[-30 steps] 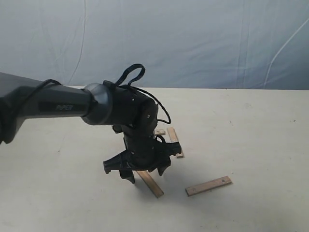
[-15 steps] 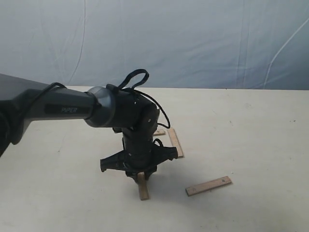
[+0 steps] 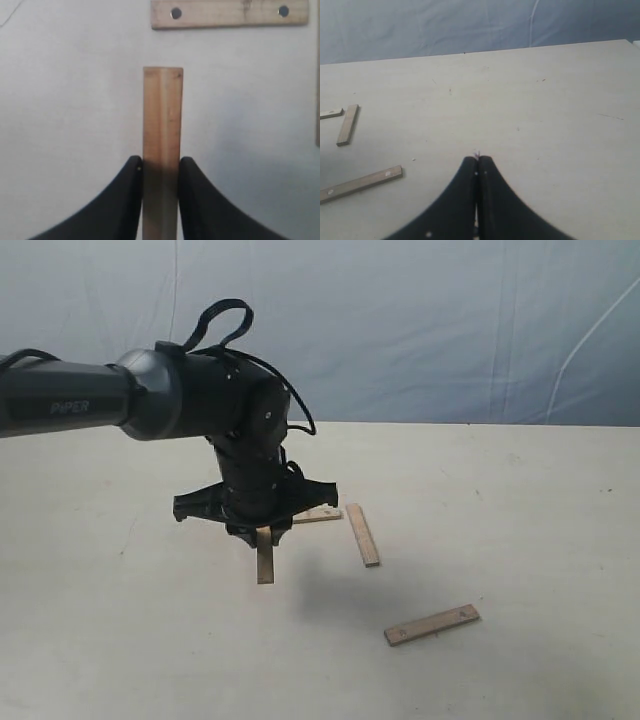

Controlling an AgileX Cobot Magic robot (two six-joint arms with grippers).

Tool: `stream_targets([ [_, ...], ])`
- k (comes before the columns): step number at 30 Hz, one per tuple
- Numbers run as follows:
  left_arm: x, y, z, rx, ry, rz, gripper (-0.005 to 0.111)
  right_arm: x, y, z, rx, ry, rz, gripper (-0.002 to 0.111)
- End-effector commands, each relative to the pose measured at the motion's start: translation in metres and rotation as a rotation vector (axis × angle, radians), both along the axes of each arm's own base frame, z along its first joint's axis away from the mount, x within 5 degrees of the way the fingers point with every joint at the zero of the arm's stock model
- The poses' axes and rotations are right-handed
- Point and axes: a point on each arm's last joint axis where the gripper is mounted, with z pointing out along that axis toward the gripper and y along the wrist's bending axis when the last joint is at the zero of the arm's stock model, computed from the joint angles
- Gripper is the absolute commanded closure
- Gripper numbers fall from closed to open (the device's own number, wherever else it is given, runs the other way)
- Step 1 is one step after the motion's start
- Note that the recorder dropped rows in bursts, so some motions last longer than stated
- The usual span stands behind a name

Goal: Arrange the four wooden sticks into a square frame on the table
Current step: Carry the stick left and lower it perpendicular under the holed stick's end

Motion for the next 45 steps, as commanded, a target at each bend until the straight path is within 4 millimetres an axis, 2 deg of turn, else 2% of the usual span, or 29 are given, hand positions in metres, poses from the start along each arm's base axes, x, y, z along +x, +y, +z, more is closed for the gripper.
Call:
stream_targets([
  [1, 0.015, 0.002, -0.008, -0.091, -0.04, 0.04, 0.107, 0.0, 0.0, 0.0, -0.002, -0.01, 0.0, 0.109],
  [12, 0.036, 0.005, -0.036, -0.144, -0.036, 0.099, 0.107, 0.0, 0.0, 0.001, -0.002, -0.013, -0.001, 0.109],
  [18, 0.046, 0.001, -0.035, -0.151, -0.059, 0.084, 0.107, 0.0, 0.0, 0.001, -0.002, -0.013, -0.001, 0.109],
  [28, 0.051, -0.002, -0.052, -0.1, 0.0, 0.062, 0.107, 0.0, 0.0, 0.0, -0.004, -0.01, -0.001, 0.109],
  [32, 0.052, -0.001, -0.053, -0.082, 0.0, 0.054, 0.107, 0.0, 0.0, 0.0, -0.004, -0.01, -0.001, 0.109],
  [35, 0.054, 0.003, -0.053, -0.089, 0.006, 0.068, 0.107, 0.0, 0.0, 0.0, -0.004, -0.01, -0.001, 0.109],
  [41, 0.061, 0.029, -0.033, 0.064, 0.117, -0.061, 0.107, 0.0, 0.0, 0.0, -0.002, -0.012, -0.001, 0.109],
  [45, 0.065, 0.041, -0.037, 0.075, 0.128, -0.089, 0.107, 0.0, 0.0, 0.0, -0.002, -0.012, -0.001, 0.109],
])
